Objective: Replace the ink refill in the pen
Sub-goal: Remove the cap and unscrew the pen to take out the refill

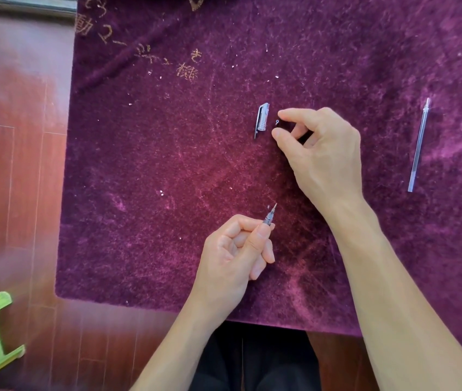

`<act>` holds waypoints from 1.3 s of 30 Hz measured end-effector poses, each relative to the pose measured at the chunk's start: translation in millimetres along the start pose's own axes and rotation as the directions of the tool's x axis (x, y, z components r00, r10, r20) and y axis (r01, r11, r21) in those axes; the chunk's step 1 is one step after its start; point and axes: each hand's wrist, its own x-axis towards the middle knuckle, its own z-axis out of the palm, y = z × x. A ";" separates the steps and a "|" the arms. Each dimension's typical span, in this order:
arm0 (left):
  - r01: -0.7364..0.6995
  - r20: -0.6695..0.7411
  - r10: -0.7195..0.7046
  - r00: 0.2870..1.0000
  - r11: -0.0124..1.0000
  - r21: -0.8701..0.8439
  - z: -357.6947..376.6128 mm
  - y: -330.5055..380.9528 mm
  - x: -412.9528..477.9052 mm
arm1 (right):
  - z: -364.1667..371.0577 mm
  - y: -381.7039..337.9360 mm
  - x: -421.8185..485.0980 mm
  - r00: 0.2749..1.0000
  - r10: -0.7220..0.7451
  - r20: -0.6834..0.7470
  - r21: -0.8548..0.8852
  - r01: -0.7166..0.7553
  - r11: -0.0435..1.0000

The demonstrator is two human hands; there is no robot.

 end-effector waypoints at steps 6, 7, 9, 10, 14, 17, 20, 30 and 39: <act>-0.013 0.001 0.013 1.000 1.000 0.006 0.4 0.4 0.2 | -30.2 12.8 -35.6 0.987 0.162 -0.001 0.252 -0.157 0.955; -0.014 0.001 0.014 1.000 1.000 0.009 0.2 0.1 0.1 | -34.7 14.0 -47.3 0.982 0.190 0.015 0.309 -0.185 0.933; -0.020 0.000 0.020 1.000 1.000 0.023 0.0 -0.2 0.1 | -40.2 14.5 -70.2 0.969 0.235 0.080 0.392 -0.247 0.886; -0.022 0.000 0.022 1.000 0.999 0.028 0.1 -0.5 0.0 | -41.6 15.2 -80.7 0.959 0.254 0.122 0.419 -0.282 0.863; -0.031 -0.004 0.031 1.000 0.999 0.043 1.3 -0.5 -0.1 | -38.7 17.2 -110.9 0.927 0.267 0.263 0.463 -0.364 0.808; -0.032 -0.001 0.032 0.999 0.997 0.064 1.3 -0.8 0.0 | -32.7 16.6 -120.6 0.922 0.236 0.308 0.509 -0.369 0.777; -0.038 0.014 0.037 0.999 0.996 0.077 1.7 0.3 -0.2 | -27.3 14.9 -122.6 0.915 0.239 0.325 0.543 -0.387 0.745; -0.073 0.035 0.070 0.997 0.991 0.111 1.1 -2.5 -1.0 | -26.4 17.1 -122.5 0.902 0.291 0.320 0.591 -0.430 0.682; -0.097 0.043 0.093 0.995 0.987 0.127 0.8 -3.3 -1.4 | -31.0 14.2 -119.1 0.816 0.366 0.447 0.583 -0.576 0.572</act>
